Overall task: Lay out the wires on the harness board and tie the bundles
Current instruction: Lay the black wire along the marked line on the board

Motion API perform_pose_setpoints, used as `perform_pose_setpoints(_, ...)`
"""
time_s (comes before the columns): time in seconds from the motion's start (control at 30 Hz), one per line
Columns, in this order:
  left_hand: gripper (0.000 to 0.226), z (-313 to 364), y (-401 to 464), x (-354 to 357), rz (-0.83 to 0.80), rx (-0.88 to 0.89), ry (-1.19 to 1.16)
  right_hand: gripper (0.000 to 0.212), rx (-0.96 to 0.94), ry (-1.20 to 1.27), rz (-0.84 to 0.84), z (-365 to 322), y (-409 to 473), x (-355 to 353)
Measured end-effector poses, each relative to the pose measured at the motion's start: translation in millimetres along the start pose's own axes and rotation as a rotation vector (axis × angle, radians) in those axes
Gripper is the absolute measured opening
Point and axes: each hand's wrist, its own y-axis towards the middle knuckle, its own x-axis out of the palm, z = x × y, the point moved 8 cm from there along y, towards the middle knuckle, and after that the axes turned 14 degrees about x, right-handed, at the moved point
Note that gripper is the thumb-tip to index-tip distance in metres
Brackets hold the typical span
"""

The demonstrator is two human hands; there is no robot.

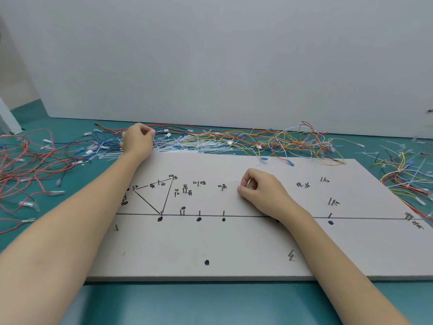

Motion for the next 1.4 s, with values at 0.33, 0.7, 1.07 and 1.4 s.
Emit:
perform_pose_setpoints(0.33, 0.015, 40, -7, 14, 0.101, -0.346, -1.02, 0.008, 0.003, -0.001, -0.001, 0, 0, 0)
perform_pose_setpoints(0.7, 0.037, 93, -13, 2, 0.073, -0.441, -1.639, 0.008, 0.007, -0.005, -0.004, 0, -1, 0)
perform_pose_setpoints(1.07, 0.015, 138, -87, 19, -0.548, -0.353, -1.171, 0.011, -0.014, 0.069, 0.008, -3, -4, -7)
perform_pose_setpoints(1.4, 0.013, 135, -141, 28, -0.76, -0.176, -0.879, 0.015, -0.04, 0.126, 0.006, -9, -10, -6)
